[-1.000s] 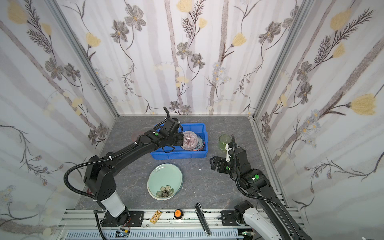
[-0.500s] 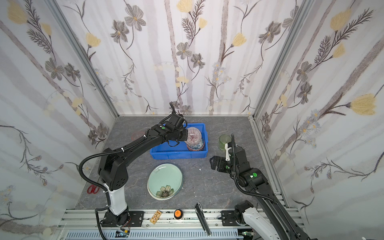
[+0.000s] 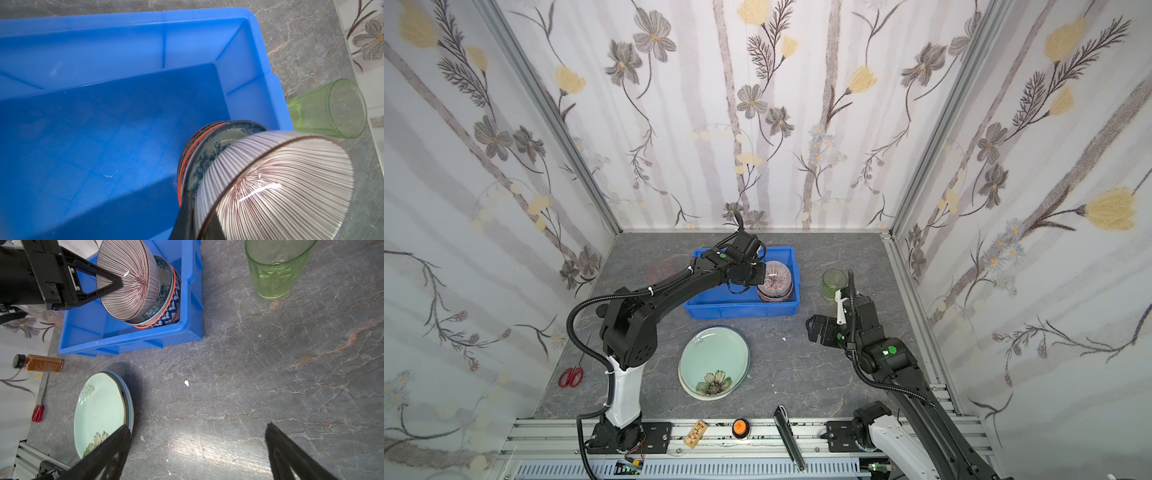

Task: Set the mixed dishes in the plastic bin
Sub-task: 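Lower the pink-striped bowl onto the stack in the bin with the left gripper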

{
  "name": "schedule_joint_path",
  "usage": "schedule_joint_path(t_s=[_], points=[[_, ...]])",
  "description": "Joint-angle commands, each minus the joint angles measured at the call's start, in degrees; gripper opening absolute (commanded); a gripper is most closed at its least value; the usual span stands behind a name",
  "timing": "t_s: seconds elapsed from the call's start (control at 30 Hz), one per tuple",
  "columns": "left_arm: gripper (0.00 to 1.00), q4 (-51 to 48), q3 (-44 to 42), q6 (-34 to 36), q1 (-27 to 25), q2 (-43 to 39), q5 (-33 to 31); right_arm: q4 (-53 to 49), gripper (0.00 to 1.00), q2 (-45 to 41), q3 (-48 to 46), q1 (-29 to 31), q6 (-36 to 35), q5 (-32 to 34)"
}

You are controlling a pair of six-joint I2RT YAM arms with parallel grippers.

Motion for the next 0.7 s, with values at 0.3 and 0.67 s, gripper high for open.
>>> schedule_joint_path(t_s=[0.3,0.67], points=[[0.0,0.06,2.74,0.08,0.2,1.87,1.23,2.44,1.0,-0.43,-1.22,-1.02,-1.04,-1.25],[0.01,-1.44,2.34,-1.39,0.17,1.36,1.75,2.52,1.0,-1.13,-1.93,-1.64,-1.13,-1.81]])
